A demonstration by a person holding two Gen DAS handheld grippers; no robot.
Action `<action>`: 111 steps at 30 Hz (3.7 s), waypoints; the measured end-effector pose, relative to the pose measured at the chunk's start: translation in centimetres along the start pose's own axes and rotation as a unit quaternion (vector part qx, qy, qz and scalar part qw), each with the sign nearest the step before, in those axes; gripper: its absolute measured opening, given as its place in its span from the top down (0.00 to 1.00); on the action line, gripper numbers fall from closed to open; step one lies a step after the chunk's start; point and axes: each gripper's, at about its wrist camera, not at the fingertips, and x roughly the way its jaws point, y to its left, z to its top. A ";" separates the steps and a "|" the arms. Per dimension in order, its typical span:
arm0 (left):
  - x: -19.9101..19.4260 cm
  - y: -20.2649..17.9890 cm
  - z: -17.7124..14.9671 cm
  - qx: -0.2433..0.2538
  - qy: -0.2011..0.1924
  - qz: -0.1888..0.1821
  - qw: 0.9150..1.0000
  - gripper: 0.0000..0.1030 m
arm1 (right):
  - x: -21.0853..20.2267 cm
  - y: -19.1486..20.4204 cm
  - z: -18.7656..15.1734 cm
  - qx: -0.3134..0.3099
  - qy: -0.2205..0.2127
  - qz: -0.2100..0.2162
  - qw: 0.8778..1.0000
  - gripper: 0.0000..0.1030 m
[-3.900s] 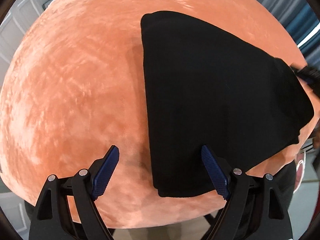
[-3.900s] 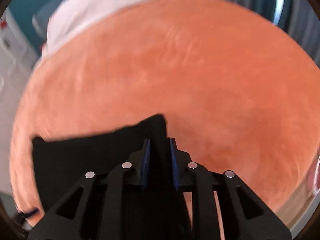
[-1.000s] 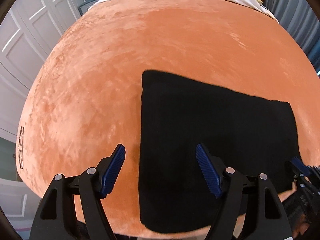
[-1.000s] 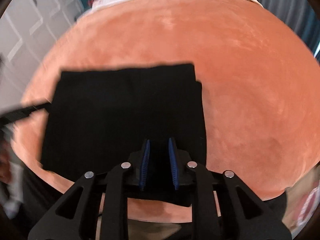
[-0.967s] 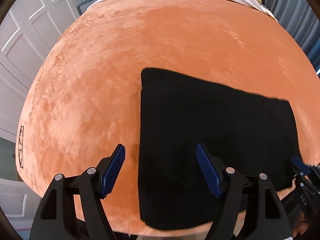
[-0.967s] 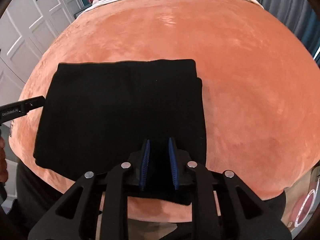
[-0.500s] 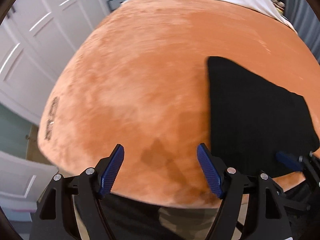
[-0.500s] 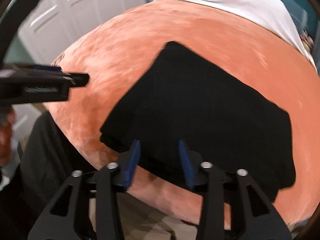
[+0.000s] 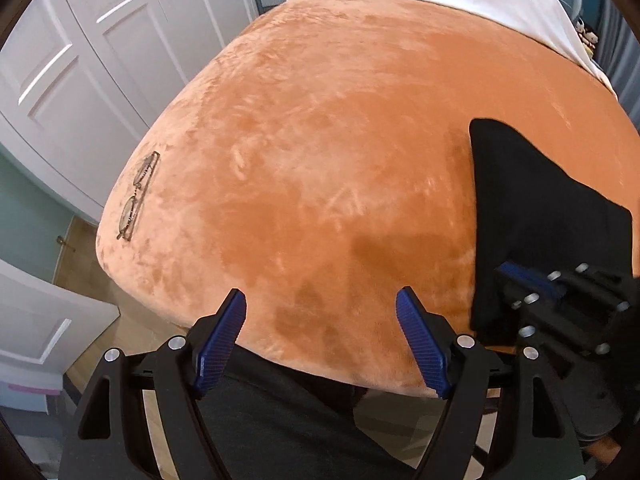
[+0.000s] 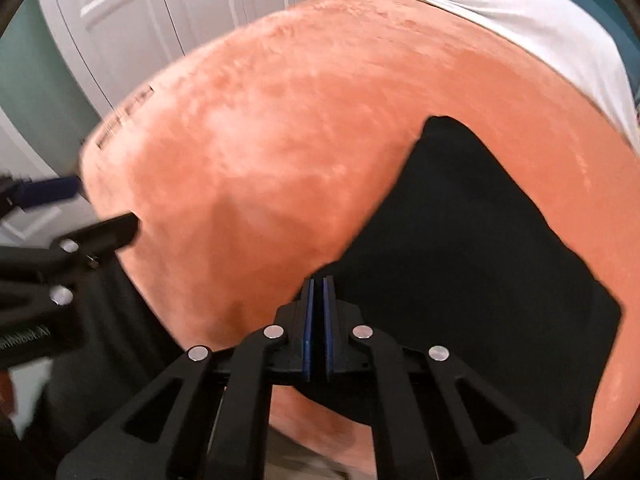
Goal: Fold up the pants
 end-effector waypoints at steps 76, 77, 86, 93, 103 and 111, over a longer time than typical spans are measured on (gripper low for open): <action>4.8 -12.2 1.1 0.039 0.050 -0.084 0.994 0.16 | -8.1 -25.6 -18.4 0.363 -0.008 -0.048 0.931 0.14; 6.2 -11.5 1.3 0.025 0.072 -0.112 0.991 0.16 | -7.1 -25.9 -18.5 0.369 0.002 -0.037 0.929 0.13; 5.0 -12.7 3.3 0.036 0.091 -0.233 0.968 0.78 | -10.4 -25.6 -16.7 0.415 -0.074 0.052 0.905 0.68; 7.7 -13.6 0.8 0.060 0.121 -0.154 0.979 0.61 | -6.0 -27.2 -17.9 0.398 -0.002 -0.001 0.918 0.59; -1.2 -15.0 4.5 0.072 -0.037 -0.094 0.992 0.24 | -14.3 -23.9 -11.8 0.318 -0.140 -0.043 0.937 0.62; 4.6 -16.9 3.6 0.088 0.028 -0.054 0.994 0.24 | -4.7 -29.1 -8.4 0.331 -0.035 -0.039 0.942 0.99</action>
